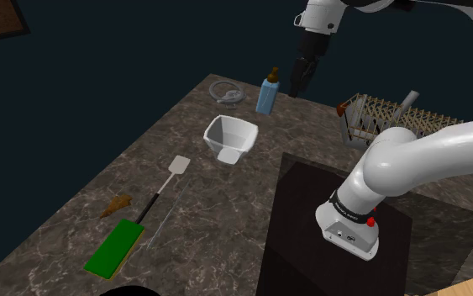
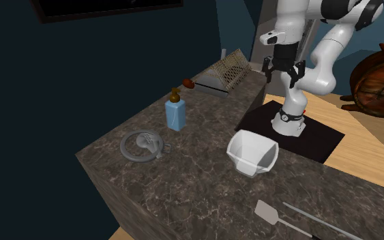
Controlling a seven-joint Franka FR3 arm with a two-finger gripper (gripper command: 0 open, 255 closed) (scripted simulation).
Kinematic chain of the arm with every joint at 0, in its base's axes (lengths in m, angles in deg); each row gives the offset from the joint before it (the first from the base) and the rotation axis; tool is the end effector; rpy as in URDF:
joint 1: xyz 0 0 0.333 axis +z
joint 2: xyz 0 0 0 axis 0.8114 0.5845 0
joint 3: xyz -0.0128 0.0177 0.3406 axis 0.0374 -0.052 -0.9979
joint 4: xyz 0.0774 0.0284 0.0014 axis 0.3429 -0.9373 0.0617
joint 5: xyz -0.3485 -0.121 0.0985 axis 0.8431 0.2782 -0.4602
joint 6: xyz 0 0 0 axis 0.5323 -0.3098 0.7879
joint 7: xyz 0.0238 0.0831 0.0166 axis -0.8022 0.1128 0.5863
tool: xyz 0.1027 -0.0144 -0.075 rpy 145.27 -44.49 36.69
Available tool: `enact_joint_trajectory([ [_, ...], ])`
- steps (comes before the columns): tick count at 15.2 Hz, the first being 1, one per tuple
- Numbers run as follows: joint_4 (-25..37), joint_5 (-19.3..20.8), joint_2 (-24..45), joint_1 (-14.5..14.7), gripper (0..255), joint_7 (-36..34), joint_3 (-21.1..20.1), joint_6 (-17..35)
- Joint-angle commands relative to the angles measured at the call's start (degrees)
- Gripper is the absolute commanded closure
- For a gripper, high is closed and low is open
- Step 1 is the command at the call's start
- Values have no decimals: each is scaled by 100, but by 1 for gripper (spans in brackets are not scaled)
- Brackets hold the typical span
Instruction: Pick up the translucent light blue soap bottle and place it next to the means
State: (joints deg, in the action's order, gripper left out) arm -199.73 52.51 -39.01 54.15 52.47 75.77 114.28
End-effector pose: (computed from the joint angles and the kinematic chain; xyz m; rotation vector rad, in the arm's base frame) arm 0.2850 0.0041 0.5519 -3.0092 -0.1219 0.1210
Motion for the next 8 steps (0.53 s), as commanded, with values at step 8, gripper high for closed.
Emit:
enact_joint_trajectory([
  [8, 393, 492, 980, -255, 0, 791, 601, 628],
])
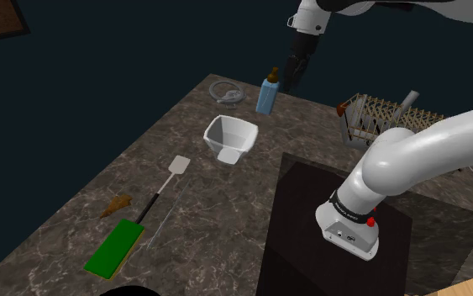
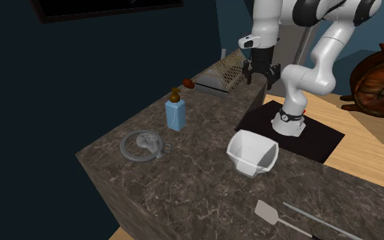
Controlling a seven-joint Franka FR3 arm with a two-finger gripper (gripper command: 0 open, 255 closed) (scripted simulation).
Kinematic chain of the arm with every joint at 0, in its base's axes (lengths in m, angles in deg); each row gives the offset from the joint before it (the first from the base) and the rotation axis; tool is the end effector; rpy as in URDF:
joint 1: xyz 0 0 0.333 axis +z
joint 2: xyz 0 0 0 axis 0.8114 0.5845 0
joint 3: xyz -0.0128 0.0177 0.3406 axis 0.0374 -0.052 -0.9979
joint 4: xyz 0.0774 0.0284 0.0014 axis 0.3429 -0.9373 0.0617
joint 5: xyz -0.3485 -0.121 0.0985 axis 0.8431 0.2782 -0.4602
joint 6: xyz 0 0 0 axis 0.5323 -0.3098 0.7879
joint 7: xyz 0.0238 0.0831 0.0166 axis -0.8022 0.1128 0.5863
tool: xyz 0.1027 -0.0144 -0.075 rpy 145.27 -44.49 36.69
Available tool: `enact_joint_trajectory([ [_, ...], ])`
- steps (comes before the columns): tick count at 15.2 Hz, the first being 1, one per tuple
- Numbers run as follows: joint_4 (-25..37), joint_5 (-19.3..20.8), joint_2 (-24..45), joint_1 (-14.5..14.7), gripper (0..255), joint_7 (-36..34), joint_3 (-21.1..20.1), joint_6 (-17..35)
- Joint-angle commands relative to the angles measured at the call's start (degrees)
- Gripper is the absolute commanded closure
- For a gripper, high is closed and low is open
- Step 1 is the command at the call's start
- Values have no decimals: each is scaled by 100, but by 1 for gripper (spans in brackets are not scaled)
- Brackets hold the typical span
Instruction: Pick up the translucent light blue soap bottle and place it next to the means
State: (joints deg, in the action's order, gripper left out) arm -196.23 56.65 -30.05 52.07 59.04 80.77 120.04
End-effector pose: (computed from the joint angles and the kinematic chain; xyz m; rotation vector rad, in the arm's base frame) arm 0.3346 -0.0529 0.5369 -3.0284 -0.1312 0.1029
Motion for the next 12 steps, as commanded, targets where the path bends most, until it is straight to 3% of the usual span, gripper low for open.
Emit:
enact_joint_trajectory([
  [1, 124, 129, 241, -78, 0, 243, 182, 136],
  [12, 1462, 293, 2155, -319, 0, 1431, 1012, 851],
])
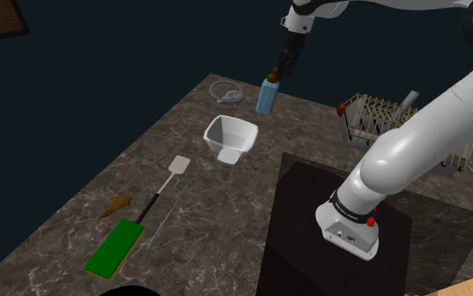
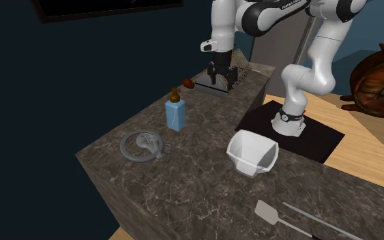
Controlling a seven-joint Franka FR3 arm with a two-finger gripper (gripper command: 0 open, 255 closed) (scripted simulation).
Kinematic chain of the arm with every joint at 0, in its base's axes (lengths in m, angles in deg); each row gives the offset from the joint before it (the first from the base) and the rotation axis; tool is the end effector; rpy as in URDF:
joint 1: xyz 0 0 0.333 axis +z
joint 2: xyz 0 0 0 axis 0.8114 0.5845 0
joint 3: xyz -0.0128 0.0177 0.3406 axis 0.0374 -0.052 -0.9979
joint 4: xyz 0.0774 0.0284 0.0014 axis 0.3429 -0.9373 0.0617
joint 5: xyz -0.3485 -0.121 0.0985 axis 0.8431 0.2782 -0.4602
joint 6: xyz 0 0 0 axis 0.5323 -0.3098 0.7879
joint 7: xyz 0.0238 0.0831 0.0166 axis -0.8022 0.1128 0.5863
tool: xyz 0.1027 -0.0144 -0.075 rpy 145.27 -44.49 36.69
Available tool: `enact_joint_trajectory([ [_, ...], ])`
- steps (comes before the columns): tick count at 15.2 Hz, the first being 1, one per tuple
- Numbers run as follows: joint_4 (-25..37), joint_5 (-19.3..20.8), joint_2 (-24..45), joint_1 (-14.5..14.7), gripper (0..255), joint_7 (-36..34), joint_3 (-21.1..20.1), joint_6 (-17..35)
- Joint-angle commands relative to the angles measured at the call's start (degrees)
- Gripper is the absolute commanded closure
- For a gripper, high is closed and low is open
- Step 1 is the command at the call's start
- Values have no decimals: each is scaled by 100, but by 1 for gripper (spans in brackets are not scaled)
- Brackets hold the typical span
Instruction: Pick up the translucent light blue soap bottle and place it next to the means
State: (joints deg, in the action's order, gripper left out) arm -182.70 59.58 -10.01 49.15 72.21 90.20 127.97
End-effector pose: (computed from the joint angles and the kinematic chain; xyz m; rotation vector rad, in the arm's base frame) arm 0.4279 -0.1744 0.5136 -3.0673 -0.1522 0.0652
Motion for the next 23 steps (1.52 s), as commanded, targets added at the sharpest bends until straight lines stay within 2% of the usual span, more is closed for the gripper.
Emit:
enact_joint_trajectory([
  [1, 270, -25, 341, -50, 0, 226, 133, 98],
  [9, 1834, -436, 1964, -345, 0, 1115, 530, 206],
  [17, 4019, -1033, 3764, -963, 0, 1824, 627, -156],
  [23, 3612, -1056, 3803, -943, 0, 1849, 600, 286],
])
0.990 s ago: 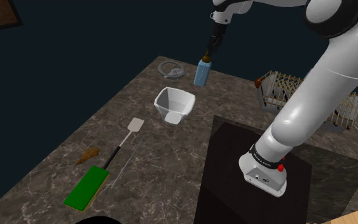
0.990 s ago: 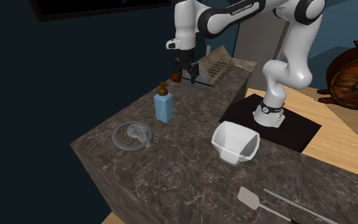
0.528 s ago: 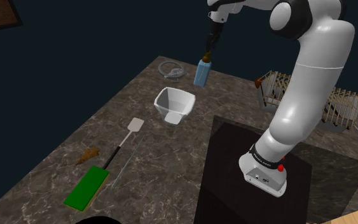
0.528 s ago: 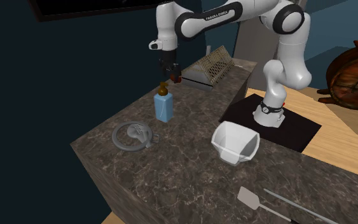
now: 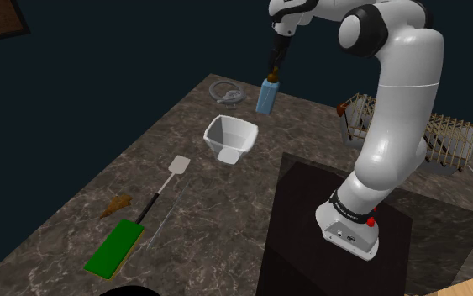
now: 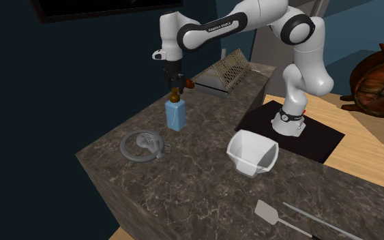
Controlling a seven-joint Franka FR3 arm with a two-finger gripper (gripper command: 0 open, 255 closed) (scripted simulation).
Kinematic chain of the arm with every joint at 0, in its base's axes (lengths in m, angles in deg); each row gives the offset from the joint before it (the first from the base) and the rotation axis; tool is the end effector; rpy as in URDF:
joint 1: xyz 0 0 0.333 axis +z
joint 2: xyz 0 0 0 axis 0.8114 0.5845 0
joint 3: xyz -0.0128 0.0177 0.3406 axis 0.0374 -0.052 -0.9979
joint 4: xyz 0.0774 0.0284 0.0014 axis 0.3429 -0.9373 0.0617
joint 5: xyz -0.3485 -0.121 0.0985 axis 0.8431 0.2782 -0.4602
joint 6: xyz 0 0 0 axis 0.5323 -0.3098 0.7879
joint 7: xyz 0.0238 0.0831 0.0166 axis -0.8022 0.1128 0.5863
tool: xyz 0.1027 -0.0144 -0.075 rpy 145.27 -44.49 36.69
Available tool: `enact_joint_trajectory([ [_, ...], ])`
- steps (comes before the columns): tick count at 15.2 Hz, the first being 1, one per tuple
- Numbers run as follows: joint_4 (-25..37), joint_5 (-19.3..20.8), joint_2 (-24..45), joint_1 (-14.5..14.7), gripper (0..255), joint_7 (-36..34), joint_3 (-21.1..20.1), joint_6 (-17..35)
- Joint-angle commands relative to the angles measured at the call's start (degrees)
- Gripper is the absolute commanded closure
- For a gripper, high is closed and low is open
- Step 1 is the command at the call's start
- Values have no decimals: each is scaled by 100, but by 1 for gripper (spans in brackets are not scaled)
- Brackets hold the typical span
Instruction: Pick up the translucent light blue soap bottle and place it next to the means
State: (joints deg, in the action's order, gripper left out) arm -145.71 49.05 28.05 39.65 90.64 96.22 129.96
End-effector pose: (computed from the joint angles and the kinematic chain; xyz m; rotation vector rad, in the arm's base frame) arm 0.5758 -0.3552 0.4538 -3.1255 -0.1853 0.0081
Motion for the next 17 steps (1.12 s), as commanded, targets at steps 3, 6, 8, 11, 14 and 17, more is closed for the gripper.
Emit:
enact_joint_trajectory([
  [3, -183, -13, 15, 12, 0, 14, -8, 199],
  [6, -182, -13, 16, 12, 0, 14, -8, 199],
  [8, -182, -13, 16, 12, 0, 14, -8, 199],
  [11, -182, -13, 16, 12, 255, 14, -8, 198],
  [14, -179, -14, 18, 11, 255, 14, -8, 197],
  [17, -179, -14, 19, 11, 255, 14, -8, 198],
])
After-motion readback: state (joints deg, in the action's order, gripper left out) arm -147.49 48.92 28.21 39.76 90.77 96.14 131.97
